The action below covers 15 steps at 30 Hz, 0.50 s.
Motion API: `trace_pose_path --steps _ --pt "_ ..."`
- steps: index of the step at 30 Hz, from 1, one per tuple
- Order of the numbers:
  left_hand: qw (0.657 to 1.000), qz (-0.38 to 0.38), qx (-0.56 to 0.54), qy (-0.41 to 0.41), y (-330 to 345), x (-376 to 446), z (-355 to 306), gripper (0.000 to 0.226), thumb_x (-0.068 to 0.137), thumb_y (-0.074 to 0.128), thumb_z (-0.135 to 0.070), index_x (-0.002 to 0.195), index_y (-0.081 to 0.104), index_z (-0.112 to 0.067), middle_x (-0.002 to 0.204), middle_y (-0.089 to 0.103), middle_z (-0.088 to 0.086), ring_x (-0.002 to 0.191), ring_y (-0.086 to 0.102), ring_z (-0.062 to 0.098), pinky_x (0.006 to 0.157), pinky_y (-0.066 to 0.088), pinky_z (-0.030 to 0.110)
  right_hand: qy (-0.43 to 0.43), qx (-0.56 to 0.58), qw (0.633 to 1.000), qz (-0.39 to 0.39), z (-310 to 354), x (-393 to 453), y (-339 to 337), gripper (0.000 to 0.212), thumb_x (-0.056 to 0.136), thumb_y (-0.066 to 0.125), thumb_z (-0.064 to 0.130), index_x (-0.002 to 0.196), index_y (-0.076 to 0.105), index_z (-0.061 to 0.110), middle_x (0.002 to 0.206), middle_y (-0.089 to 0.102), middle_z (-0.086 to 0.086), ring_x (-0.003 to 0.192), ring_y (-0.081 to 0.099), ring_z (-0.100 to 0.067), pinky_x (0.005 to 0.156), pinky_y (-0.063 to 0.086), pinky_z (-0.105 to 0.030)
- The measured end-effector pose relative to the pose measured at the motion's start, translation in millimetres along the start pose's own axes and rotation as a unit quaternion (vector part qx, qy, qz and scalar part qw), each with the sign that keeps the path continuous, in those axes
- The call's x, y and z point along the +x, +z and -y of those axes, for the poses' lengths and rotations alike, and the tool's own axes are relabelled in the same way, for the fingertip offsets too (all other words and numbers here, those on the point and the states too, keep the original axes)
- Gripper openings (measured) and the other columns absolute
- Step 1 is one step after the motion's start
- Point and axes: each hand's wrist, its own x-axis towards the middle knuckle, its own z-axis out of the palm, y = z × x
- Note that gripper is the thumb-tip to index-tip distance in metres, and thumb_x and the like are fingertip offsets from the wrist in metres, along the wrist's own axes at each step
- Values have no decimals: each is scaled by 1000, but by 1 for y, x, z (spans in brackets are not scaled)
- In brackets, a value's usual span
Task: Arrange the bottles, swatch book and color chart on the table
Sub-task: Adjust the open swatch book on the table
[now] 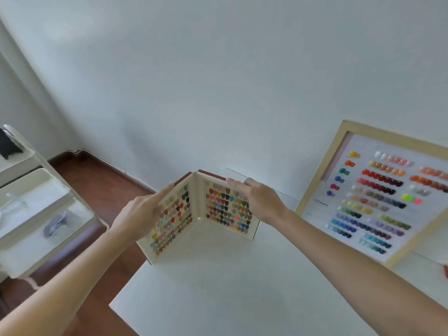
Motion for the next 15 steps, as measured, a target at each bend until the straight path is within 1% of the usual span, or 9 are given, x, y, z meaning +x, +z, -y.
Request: trace_pose_path --steps 3,4,7,11,13,15 --pt "999 8 0 34 -4 20 3 63 96 42 -16 144 23 -52 108 69 -3 77 66 21 66 59 39 12 -31 999 -6 -16 7 -8 85 80 44 -16 142 29 39 87 53 -2 64 57 -20 47 43 -25" --pt "999 9 -1 48 -5 28 2 62 96 42 -16 144 25 -51 107 69 -3 77 66 21 67 58 39 17 -39 999 -7 -21 10 -11 84 80 44 -16 142 31 39 85 53 -2 62 54 -20 47 43 -26" --pt "996 -3 0 85 -4 55 -4 61 95 44 -16 143 29 -50 106 70 -4 76 64 20 63 56 36 36 -63 997 -10 -40 17 -21 80 83 46 -14 142 32 38 85 54 -3 64 56 -21 52 52 -31" --pt "993 -12 -12 119 -1 96 -21 61 95 43 -15 142 30 -51 103 69 -5 69 60 17 54 48 29 67 -106 992 -33 -70 31 -37 78 84 47 -13 142 32 37 83 55 -4 65 55 -22 53 50 -31" --pt "991 -9 -15 133 1 116 -31 61 95 41 -14 142 29 -51 105 69 -5 70 59 18 55 49 31 90 -113 989 -44 -84 38 -43 78 83 44 -15 142 34 34 81 56 -5 65 56 -23 54 48 -30" --pt "989 -10 -13 150 4 135 -41 62 94 41 -13 142 29 -50 109 69 -3 75 60 22 59 51 33 112 -121 985 -50 -97 44 -48 76 82 42 -16 142 36 31 78 56 -7 66 56 -25 56 46 -31"
